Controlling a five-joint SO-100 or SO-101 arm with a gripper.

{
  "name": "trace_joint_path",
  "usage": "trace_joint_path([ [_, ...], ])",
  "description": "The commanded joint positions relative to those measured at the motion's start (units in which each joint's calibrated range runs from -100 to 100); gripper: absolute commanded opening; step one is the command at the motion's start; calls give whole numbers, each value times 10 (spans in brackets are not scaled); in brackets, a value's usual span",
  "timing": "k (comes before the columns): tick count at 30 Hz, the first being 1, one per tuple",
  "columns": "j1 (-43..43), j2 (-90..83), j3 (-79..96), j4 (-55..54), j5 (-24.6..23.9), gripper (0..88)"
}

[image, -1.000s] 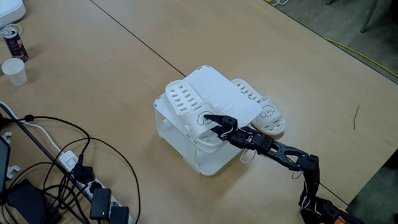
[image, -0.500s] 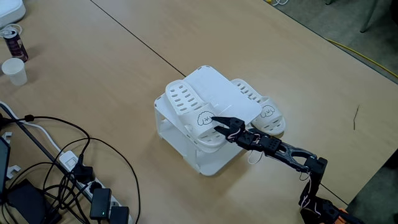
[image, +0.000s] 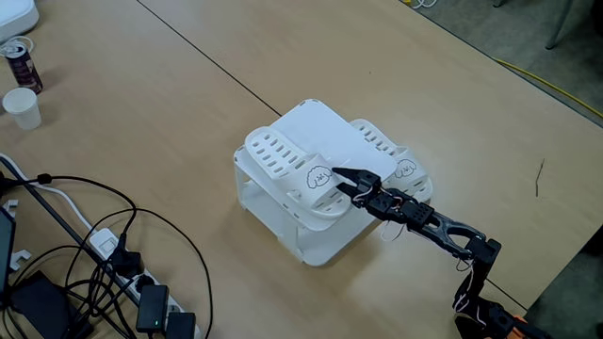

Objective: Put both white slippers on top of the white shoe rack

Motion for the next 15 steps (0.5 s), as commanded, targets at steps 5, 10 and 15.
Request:
trace_joint_path([
  [5, -10, -54, -3, 1, 4, 115],
  [10, -27, -95, 61, 1, 4, 109],
  [15, -32, -155, 125, 1, 4, 112],
])
